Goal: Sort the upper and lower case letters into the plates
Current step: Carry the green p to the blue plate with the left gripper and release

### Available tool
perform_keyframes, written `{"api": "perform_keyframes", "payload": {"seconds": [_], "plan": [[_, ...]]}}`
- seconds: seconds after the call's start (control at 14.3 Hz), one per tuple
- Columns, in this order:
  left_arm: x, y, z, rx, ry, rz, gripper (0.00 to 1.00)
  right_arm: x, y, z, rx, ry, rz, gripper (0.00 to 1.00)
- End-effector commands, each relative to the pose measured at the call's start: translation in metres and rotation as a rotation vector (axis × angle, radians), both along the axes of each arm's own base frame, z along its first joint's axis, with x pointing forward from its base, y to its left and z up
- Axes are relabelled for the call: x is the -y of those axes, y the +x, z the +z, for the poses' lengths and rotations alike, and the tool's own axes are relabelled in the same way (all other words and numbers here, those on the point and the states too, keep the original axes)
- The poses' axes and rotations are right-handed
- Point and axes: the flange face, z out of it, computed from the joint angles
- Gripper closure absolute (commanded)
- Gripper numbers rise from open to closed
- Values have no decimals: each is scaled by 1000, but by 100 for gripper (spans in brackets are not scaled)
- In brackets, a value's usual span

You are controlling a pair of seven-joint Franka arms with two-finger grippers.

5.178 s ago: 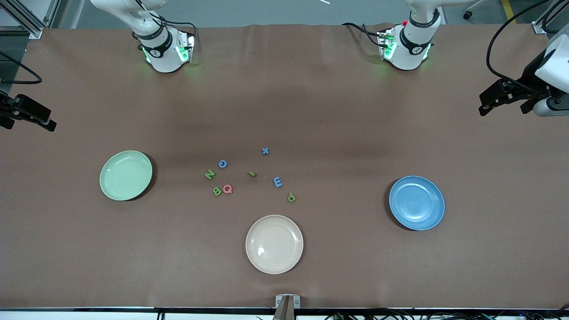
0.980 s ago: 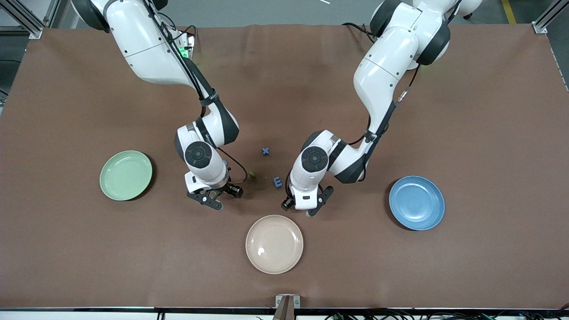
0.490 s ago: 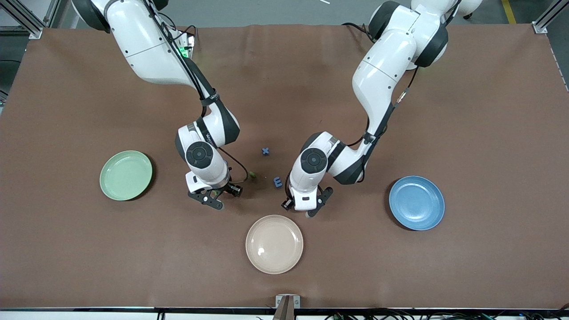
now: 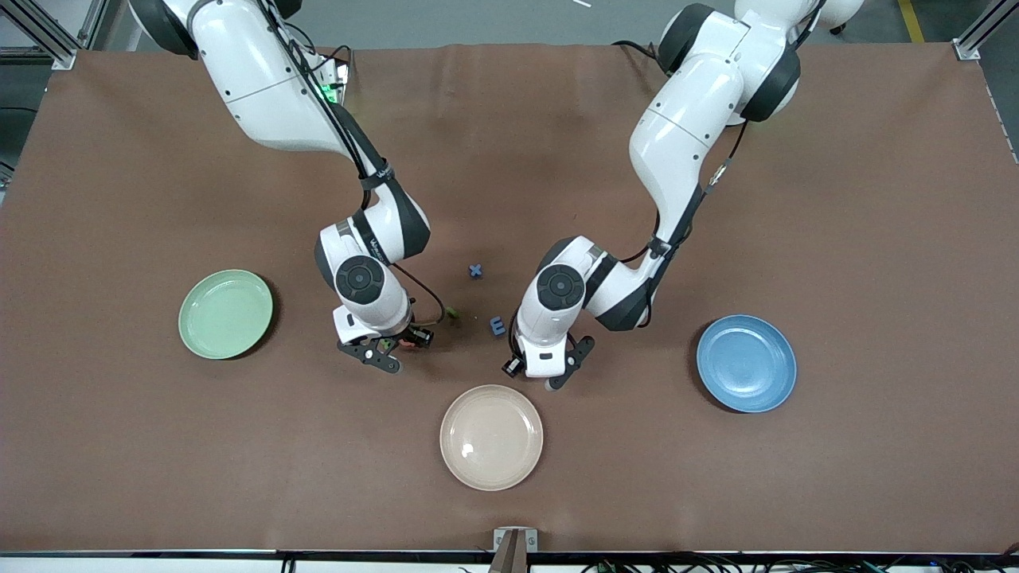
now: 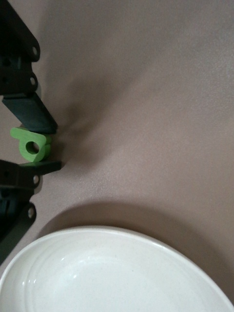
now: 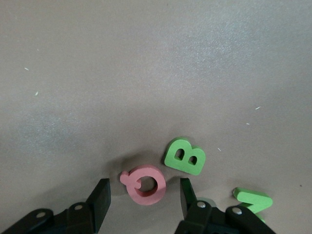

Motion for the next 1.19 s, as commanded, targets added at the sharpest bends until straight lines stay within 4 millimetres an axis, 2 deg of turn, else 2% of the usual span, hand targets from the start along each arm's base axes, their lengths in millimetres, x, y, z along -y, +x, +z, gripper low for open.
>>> {"api": "perform_keyframes", "payload": {"seconds": [0.0,0.14,0.21,0.56,0.63,0.77,0.91,0.98,1.12], "plan": [[0,-6,-21,-37,19,24,99,-5,-1,-1,2,-3,-12,39],[-5,1,4,-33,-6,45,100,-4,-1,-3,2,-4,-10,39],[-11,3,10,-50,9,50,100,-5,-1,-2,4,-3,-9,41],[-68,17,92,-148,95,36,99,-5,0,-10,4,-10,-2,41],[-88,20,103,-150,99,33,99,-4,0,-11,3,-11,-2,43],[-134,18,125,-150,115,-12,99,-4,0,-10,6,-11,-1,53],[-210,22,133,-139,123,-66,98,-4,0,-10,6,-11,-1,63],[-251,24,130,-142,129,-97,98,-4,0,-11,5,-12,-1,68],[-313,30,111,-171,144,-152,98,-3,1,-9,8,-12,-1,73]]}}
